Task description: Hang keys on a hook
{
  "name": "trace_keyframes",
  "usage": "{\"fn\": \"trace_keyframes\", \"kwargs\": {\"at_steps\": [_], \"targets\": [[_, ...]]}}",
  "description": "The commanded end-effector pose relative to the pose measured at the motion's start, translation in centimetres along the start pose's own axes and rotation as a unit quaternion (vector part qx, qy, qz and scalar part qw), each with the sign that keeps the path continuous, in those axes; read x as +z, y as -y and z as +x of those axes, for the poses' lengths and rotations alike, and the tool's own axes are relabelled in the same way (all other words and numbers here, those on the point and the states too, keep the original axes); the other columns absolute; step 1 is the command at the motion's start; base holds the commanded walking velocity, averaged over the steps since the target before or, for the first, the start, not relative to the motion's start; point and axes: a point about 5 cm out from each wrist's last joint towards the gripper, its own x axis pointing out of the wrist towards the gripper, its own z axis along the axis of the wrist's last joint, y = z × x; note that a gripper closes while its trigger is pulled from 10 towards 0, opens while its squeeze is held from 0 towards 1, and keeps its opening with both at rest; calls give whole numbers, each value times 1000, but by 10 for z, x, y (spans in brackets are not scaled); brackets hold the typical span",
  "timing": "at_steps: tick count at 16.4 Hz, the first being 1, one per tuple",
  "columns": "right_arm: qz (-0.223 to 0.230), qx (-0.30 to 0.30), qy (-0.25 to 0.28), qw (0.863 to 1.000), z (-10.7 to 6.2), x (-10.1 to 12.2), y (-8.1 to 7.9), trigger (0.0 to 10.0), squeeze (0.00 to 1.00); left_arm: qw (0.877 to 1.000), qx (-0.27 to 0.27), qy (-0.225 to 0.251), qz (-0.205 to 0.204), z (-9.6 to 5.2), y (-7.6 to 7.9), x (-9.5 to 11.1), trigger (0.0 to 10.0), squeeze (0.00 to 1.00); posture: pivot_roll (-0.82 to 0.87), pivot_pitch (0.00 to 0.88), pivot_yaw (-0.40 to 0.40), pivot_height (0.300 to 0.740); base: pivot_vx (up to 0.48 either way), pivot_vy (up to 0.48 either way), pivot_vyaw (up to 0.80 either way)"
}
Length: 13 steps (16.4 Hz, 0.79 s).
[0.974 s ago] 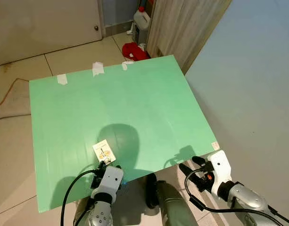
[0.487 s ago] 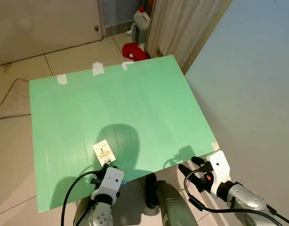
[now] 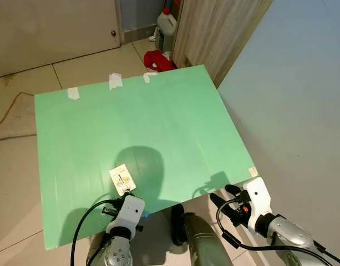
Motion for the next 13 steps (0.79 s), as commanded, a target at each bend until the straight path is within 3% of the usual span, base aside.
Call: {"fn": "trace_keyframes", "kwargs": {"at_steps": [1, 5, 6, 8, 11, 12, 13], "targets": [[13, -10, -20, 1000, -4, -11, 2, 10000, 0, 999, -30, -15, 11, -5, 10, -8, 0, 0, -209, 338, -132, 740, 0, 0, 0], [17, -11, -15, 1000, 2, -10, 1, 10000, 0, 999, -47, -15, -18, -1, 7, 0, 0, 0, -189, 326, -119, 740, 0, 0, 0], [21, -13, -8, 1000, 9, -8, 1, 10000, 0, 996, -46, -4, -74, 3, -2, 12, 0, 0, -166, 310, -107, 740, 0, 0, 0], [25, -19, 1, 1000, 17, -5, 1, 10000, 0, 992, -29, 19, -124, 8, -17, 30, 0, 0, -142, 289, -90, 740, 0, 0, 0], [28, -31, 15, 999, 30, 0, 1, 10000, 0, 987, -13, 40, -156, 11, -36, 45, 0, 0, -97, 236, -55, 740, 0, 0, 0], [20, -56, 42, 997, 43, 14, 1, 10000, 0, 984, -5, 65, -165, 9, -57, 60, 0, 0, -84, 198, -28, 740, 0, 0, 0], [19, -70, 53, 996, 49, 20, 2, 10000, 0, 984, -1, 80, -159, 9, -66, 66, 0, 0, -78, 164, -5, 740, 0, 0, 0]]}}
